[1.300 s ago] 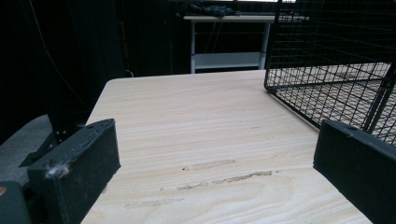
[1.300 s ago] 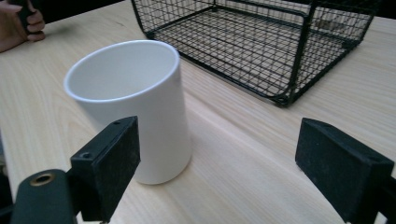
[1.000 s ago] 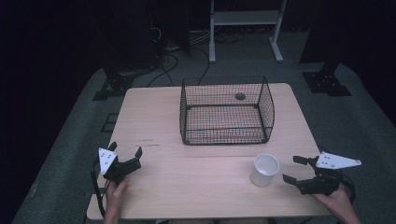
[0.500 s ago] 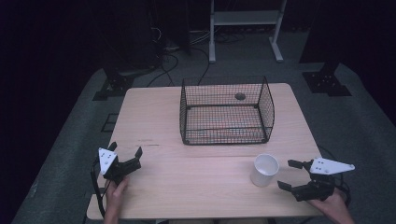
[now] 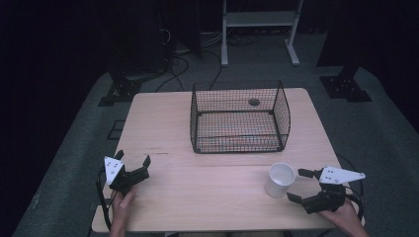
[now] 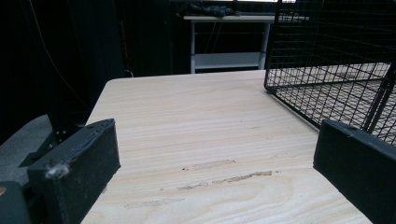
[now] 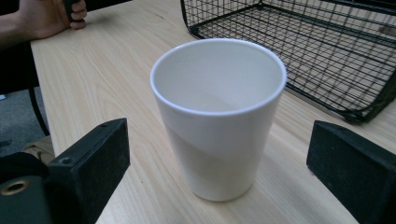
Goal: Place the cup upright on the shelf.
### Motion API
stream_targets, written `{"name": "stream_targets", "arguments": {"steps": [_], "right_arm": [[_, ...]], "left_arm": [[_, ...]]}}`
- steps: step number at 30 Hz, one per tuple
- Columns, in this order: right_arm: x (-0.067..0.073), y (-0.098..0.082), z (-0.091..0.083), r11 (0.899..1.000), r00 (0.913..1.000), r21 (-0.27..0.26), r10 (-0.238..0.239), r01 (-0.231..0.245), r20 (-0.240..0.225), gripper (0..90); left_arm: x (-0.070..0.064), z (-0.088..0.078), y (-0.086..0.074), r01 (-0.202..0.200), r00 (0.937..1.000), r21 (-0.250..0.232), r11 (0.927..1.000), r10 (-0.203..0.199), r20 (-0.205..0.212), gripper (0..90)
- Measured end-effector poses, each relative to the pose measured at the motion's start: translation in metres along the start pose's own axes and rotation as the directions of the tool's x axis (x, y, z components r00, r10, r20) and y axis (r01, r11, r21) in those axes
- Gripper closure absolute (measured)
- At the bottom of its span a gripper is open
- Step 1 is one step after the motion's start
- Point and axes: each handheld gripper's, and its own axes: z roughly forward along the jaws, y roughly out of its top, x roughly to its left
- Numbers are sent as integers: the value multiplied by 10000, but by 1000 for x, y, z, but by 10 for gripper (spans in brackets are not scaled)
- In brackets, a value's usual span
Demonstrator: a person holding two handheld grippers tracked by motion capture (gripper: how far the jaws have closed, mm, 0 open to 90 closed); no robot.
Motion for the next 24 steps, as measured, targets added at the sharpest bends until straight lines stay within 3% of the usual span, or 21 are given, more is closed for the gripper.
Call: {"name": "stream_targets", "arguments": {"steps": [18, 24], "right_arm": [[1, 18, 32, 9980, 9986, 386, -492, 499, -199, 51], [-3, 19, 35, 9973, 9983, 481, -556, 564, -175, 136]], "left_arm": [[0, 0, 0, 25, 10000, -15, 10000, -25, 14, 0], [0, 0, 0, 44, 10000, -24, 10000, -44, 10, 0]]}}
